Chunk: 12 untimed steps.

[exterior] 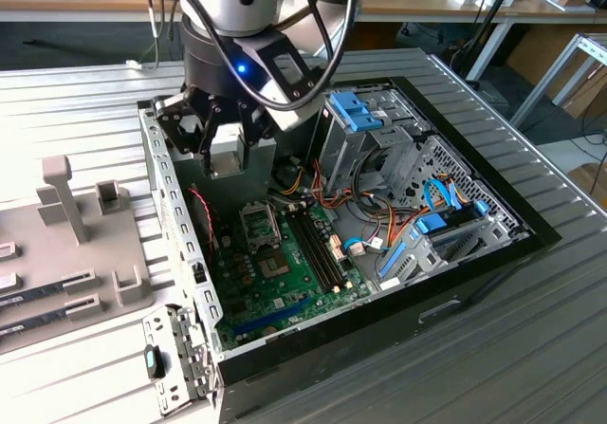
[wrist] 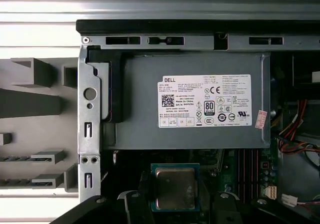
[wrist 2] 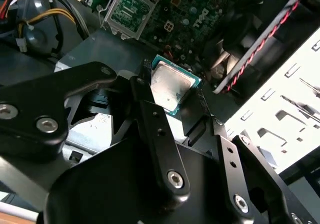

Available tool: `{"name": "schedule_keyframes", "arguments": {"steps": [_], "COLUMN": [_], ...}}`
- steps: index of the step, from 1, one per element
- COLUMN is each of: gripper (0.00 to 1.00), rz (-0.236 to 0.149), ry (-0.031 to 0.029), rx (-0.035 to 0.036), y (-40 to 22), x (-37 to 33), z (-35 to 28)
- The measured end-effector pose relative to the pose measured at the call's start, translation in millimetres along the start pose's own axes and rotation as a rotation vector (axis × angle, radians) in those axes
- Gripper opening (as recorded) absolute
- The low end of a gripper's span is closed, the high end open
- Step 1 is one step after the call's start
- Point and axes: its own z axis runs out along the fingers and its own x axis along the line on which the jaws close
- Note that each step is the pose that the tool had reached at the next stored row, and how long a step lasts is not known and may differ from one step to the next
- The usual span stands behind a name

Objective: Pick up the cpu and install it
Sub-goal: 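Pick up the cpu and move it towards the insertion slot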

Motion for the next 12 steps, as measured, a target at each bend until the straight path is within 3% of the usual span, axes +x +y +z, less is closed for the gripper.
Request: {"name": "schedule_keyframes", "arguments": {"steps": [12], "gripper": [0.47], "rz": [0.000], "ry": [0.0020], "rx": [0.0000], "y": [-4.6], "x": [-14.0], "z": [9.9]}}
